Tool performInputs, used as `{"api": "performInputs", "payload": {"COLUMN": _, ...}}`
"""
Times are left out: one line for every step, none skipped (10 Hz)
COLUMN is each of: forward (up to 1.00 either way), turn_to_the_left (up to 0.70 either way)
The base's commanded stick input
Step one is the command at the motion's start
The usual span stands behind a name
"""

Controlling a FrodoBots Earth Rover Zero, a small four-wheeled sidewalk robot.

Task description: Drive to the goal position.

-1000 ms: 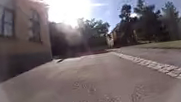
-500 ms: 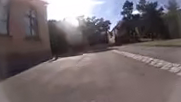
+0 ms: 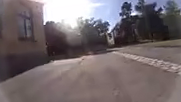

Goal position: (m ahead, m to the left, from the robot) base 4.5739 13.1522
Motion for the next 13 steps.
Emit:
{"api": "performInputs", "payload": {"forward": 1.0, "turn_to_the_left": 0.0}}
{"api": "performInputs", "payload": {"forward": 1.0, "turn_to_the_left": 0.0}}
{"api": "performInputs", "payload": {"forward": 1.0, "turn_to_the_left": 0.0}}
{"api": "performInputs", "payload": {"forward": 1.0, "turn_to_the_left": 0.0}}
{"api": "performInputs", "payload": {"forward": 1.0, "turn_to_the_left": 0.0}}
{"api": "performInputs", "payload": {"forward": 1.0, "turn_to_the_left": 0.0}}
{"api": "performInputs", "payload": {"forward": 1.0, "turn_to_the_left": 0.0}}
{"api": "performInputs", "payload": {"forward": 1.0, "turn_to_the_left": 0.0}}
{"api": "performInputs", "payload": {"forward": 1.0, "turn_to_the_left": 0.0}}
{"api": "performInputs", "payload": {"forward": 1.0, "turn_to_the_left": 0.0}}
{"api": "performInputs", "payload": {"forward": 1.0, "turn_to_the_left": 0.0}}
{"api": "performInputs", "payload": {"forward": 1.0, "turn_to_the_left": 0.0}}
{"api": "performInputs", "payload": {"forward": 1.0, "turn_to_the_left": 0.0}}
